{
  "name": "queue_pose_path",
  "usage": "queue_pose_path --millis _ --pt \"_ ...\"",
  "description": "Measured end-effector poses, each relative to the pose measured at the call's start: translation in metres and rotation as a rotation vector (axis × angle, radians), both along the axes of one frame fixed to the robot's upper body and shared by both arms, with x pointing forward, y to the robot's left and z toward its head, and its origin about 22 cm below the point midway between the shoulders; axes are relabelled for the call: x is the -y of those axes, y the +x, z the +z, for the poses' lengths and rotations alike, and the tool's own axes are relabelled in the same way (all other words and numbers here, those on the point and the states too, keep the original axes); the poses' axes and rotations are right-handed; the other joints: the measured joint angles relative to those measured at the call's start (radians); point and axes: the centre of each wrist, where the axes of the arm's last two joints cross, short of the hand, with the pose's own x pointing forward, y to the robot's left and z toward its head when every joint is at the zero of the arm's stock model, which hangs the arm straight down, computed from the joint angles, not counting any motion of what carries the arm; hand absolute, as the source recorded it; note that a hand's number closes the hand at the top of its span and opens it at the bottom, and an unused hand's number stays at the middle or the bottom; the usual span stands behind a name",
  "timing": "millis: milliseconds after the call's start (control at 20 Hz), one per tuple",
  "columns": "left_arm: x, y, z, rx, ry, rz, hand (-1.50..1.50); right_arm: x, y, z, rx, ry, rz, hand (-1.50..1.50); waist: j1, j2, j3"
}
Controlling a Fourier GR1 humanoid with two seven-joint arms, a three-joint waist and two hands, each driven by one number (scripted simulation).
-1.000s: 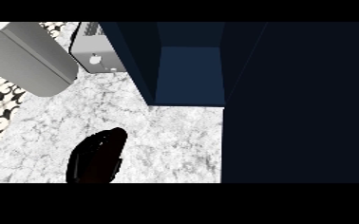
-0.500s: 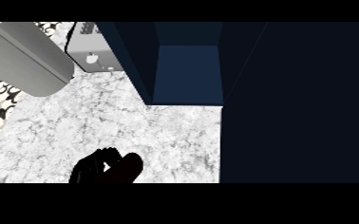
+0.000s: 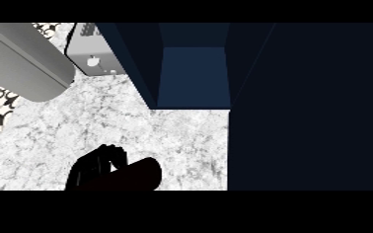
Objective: Pick up the wine, place it into the cabinet and close the cabinet
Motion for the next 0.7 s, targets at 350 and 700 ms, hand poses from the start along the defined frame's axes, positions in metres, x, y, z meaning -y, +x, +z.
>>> queue_pose_path --millis 350,700 --pt "0.024 0.031 0.04 0.002 -0.006 0.007 1.5 0.0 0.005 -0.001 -0.005 0.005 0.002 -1.5 -0.004 0.001 -0.001" --pt "0.054 0.076 0.064 0.026 0.032 0.026 1.5 0.004 0.012 0.001 -0.006 0.006 0.006 -1.5 -0.007 0.002 -0.001"
